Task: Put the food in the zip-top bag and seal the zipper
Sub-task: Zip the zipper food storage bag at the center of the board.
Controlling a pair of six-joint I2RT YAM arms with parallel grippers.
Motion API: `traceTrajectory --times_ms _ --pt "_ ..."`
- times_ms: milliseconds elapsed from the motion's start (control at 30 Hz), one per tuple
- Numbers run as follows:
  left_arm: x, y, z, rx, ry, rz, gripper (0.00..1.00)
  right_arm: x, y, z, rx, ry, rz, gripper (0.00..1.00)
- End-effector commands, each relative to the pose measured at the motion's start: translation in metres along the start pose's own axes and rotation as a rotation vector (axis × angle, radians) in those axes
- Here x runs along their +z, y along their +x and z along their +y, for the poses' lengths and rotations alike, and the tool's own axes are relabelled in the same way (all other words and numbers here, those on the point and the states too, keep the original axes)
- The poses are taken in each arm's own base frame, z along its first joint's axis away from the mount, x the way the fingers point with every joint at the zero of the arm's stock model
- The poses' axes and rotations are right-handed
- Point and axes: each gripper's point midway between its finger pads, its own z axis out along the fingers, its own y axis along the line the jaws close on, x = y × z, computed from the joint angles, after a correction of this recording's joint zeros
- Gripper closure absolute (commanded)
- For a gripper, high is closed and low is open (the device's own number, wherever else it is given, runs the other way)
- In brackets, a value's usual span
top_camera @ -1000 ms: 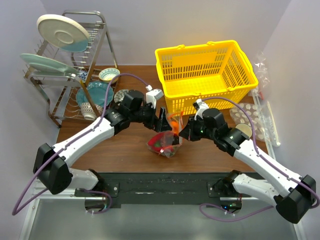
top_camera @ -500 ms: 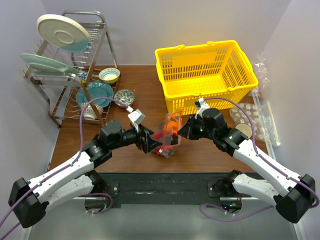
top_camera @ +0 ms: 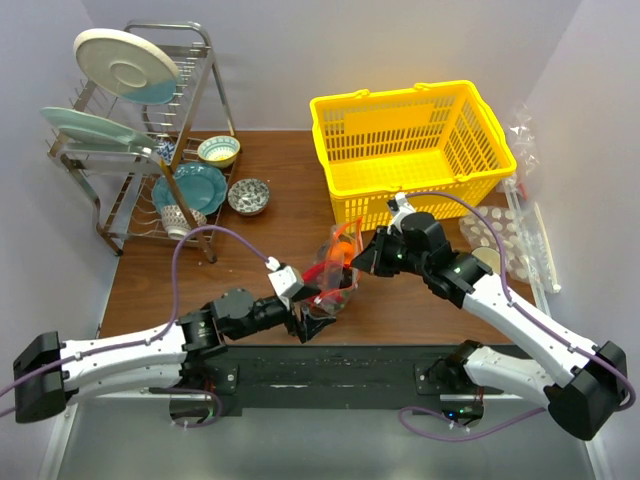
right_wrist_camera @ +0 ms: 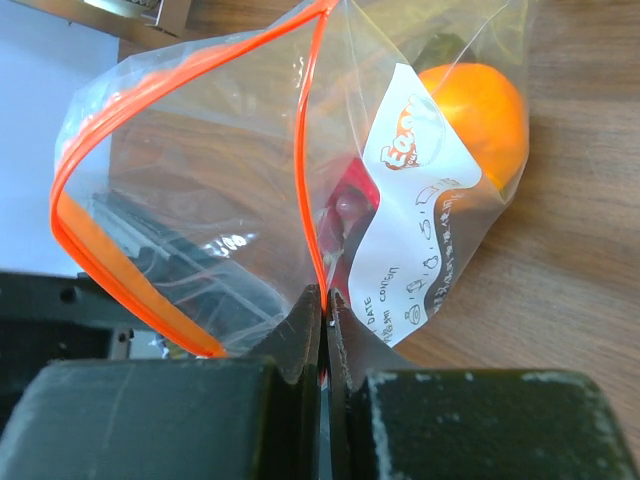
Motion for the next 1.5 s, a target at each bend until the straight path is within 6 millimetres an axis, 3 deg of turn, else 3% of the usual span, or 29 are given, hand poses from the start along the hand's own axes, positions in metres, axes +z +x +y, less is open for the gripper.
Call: traceTrajectory --times_ms 0,333,467,700,800,833,900,1000,1100,1133,1333,1467 --pt "0.006 -0.015 0.024 0.124 -0.177 -0.088 0.26 -0.005 -0.021 0.025 0.013 -0.077 -0.057 1.00" --pt "-0.002 0.011 0.045 0.159 -0.305 -0.050 0.31 -0.010 -0.029 0.029 0.002 -0.075 -0.082 1.00" --pt "-0.004 0.017 0.044 0.152 -0.290 -0.033 0.54 -0.010 -0.029 0.028 -0.006 -0.070 -0.081 1.00" --pt "-0.007 0.022 0.043 0.133 -0.290 0.003 0.68 -0.008 -0.028 0.020 -0.014 -0.037 -0.085 1.00" --pt "-0.005 0.010 0.038 0.131 -0.279 -0.005 0.96 -0.007 -0.027 0.017 -0.018 -0.025 -0.083 1.00" --pt "-0.005 0.006 0.037 0.131 -0.281 -0.002 1.00 -0.008 -0.028 0.016 -0.024 -0.018 -0.085 1.00" --pt "-0.005 0.001 0.038 0.133 -0.308 0.037 1.00 -0.011 -0.031 0.012 -0.089 0.004 -0.099 0.78" --pt "-0.006 -0.004 0.035 0.139 -0.319 0.104 1.00 -0.026 -0.045 0.022 -0.261 -0.025 -0.142 0.54" --pt "-0.004 -0.011 0.021 0.145 -0.251 0.132 1.00 -0.044 -0.050 0.046 -0.478 -0.168 -0.193 0.45" --pt "-0.005 -0.011 0.018 0.147 -0.238 0.143 1.00 -0.045 -0.042 0.050 -0.536 -0.218 -0.182 0.43" --pt "-0.008 -0.024 0.012 0.110 -0.234 0.154 1.00 -0.066 -0.056 0.059 -0.961 -0.271 -0.305 0.43" --pt "-0.010 -0.029 0.009 0.109 -0.224 0.158 1.00 -0.079 -0.027 0.091 -1.317 -0.561 -0.311 0.46"
